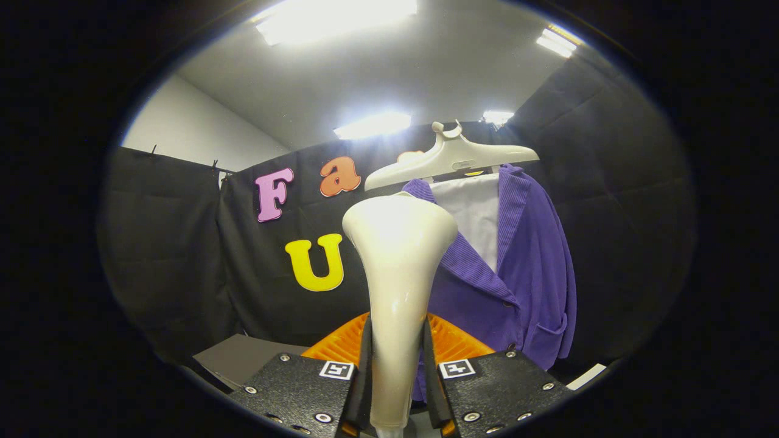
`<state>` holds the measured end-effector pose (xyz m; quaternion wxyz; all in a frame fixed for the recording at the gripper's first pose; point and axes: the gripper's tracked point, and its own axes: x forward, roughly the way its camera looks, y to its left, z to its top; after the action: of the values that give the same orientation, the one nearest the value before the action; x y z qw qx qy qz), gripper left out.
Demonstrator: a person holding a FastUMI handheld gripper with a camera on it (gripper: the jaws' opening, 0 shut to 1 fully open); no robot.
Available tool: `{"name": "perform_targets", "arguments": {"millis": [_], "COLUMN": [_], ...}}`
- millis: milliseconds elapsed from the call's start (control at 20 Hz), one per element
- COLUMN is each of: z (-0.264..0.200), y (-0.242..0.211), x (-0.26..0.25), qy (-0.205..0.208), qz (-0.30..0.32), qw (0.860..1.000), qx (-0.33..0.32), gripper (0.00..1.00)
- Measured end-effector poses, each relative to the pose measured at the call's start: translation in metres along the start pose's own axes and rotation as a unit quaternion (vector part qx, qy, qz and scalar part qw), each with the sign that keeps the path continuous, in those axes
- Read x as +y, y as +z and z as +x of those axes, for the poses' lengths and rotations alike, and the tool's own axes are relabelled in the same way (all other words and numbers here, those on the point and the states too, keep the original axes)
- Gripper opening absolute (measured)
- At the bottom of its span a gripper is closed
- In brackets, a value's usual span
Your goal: Iron the clothes twice with a garment steamer, once on the left side and once on the right side.
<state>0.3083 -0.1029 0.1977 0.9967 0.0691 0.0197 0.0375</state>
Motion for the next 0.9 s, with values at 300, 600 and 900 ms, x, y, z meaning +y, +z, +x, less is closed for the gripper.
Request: {"name": "perform_targets", "arguments": {"millis": [300, 600, 900], "z": [0.049, 0.072, 0.062], "y": [-0.016, -0.058, -0.114], "x": [-0.029, -0.045, -0.054], "qy": [-0.042, -0.058, -0.061], "qz": [-0.011, -0.019, -0.008], "qw": [0.999, 0.996, 0.992], "qx": [0.018, 0.063, 0.111], "gripper": [0.37, 0.38, 0.38]}}
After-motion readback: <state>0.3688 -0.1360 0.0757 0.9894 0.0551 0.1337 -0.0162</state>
